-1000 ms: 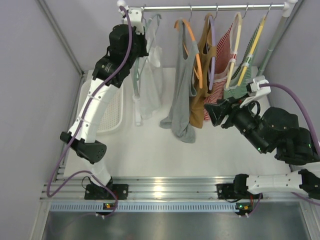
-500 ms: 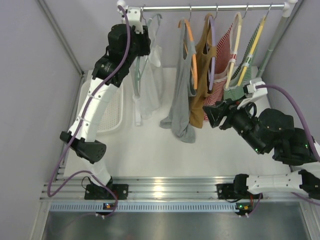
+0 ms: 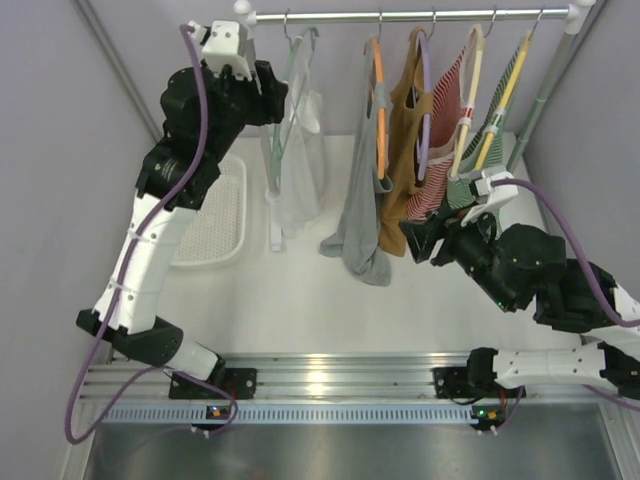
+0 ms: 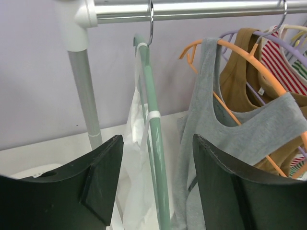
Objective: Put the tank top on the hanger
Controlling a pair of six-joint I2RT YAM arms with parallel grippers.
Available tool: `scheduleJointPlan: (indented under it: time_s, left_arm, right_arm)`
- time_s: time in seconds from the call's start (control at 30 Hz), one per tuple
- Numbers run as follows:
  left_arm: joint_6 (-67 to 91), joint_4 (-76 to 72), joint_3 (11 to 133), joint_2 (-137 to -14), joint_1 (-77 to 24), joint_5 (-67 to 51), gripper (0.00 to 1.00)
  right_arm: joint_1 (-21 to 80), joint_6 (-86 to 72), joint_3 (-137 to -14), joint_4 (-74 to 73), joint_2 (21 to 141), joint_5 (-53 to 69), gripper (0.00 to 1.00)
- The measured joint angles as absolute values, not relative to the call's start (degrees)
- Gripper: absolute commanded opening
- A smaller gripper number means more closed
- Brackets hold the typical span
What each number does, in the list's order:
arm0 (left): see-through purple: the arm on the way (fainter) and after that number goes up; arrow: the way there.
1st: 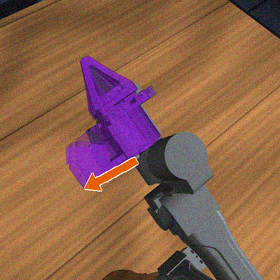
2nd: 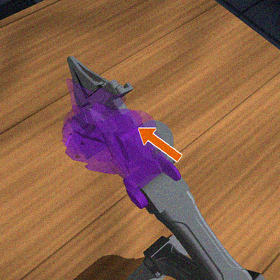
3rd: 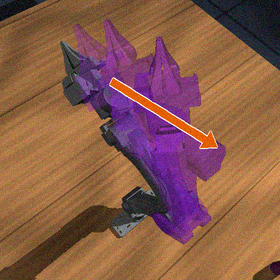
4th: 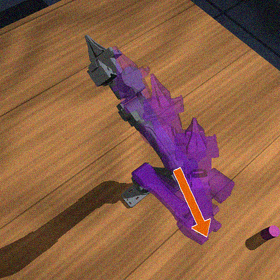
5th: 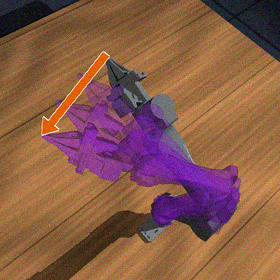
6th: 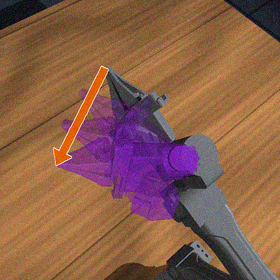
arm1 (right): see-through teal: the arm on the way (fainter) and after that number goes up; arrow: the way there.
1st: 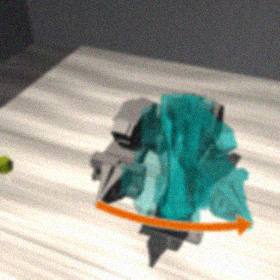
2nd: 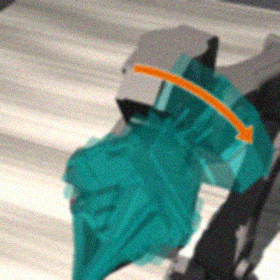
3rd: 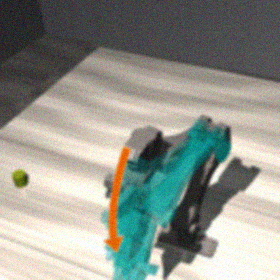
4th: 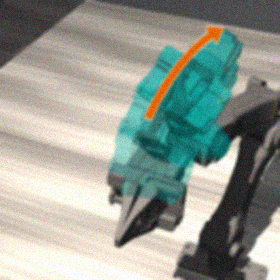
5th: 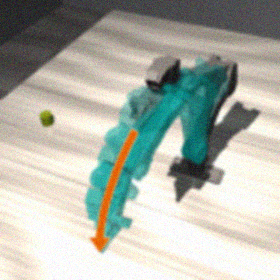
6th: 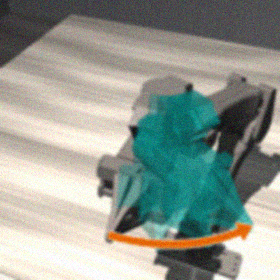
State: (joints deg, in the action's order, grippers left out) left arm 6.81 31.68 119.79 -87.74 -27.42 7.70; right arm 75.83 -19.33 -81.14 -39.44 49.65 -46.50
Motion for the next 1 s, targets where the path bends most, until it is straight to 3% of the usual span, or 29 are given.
scheduleJointPlan:
  time_s: [0.23, 0.53, 0.77, 1.0]
  left_arm:
    - [9.65, 29.63, 102.83, -70.13, -27.42, 7.81, 0.66]
    - [17.69, 30.09, 71.11, -45.91, -27.42, 7.79, 0.66]
    - [24.62, 31.62, 53.80, -39.00, -27.42, 5.76, 0.72]
    - [28.27, 33.50, 45.93, -35.59, -27.42, 4.67, 0.73]
  right_arm:
    - [75.81, -19.66, -76.75, -38.68, 47.44, -46.74, 0.68]
    - [75.61, -21.67, -63.24, -36.34, 41.34, -46.74, 0.83]
    - [75.59, -26.39, -52.90, -35.18, 39.38, -44.27, 1.00]
    - [75.59, -32.36, -46.15, -35.70, 39.72, -42.33, 1.00]
